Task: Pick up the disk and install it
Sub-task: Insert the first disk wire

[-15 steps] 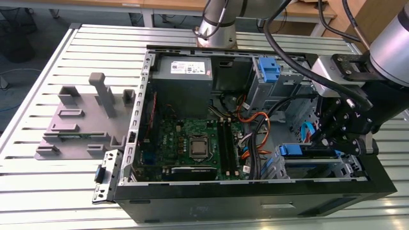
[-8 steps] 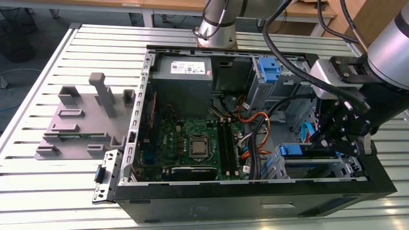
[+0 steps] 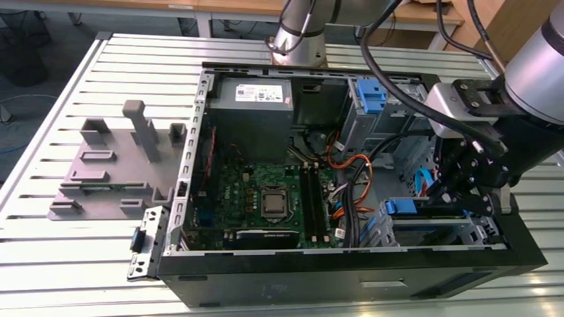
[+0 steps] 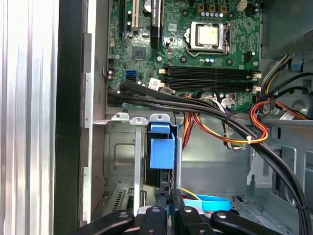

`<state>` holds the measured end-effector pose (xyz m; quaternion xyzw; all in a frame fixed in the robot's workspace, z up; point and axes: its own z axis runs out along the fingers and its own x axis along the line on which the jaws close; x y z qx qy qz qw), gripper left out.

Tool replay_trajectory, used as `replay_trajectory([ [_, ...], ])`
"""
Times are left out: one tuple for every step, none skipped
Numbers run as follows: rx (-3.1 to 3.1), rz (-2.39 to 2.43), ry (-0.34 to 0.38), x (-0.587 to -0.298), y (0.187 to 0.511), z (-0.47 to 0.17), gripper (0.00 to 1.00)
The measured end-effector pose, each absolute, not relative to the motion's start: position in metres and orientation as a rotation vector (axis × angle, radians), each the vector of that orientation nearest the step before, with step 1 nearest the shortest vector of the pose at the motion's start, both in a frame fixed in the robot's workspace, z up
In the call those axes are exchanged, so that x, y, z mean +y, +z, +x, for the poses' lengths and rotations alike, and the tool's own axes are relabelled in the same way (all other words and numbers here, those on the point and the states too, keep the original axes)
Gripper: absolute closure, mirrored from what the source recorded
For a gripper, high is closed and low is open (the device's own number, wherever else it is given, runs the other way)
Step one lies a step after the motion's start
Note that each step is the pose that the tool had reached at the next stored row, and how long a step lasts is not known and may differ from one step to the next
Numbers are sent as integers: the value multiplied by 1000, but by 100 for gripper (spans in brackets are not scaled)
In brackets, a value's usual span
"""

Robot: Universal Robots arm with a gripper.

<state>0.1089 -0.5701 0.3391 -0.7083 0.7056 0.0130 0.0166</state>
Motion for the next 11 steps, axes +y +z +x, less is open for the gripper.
replay_trajectory([
  [2193, -2201, 39, -570, 339, 109, 84],
  [2192, -2201, 37, -570, 338, 108, 84],
  [2192, -2200, 37, -570, 338, 108, 84],
  [2192, -2201, 36, -570, 338, 108, 84],
  [2192, -2200, 36, -570, 338, 108, 84],
  [2192, -2200, 36, -570, 338, 108, 84],
  [2192, -2200, 36, -570, 338, 108, 84],
  [2192, -2200, 36, -570, 338, 108, 84],
  [2192, -2200, 36, -570, 337, 108, 84],
  [2193, -2199, 36, -570, 337, 108, 84],
  [2194, -2198, 36, -570, 337, 108, 84],
])
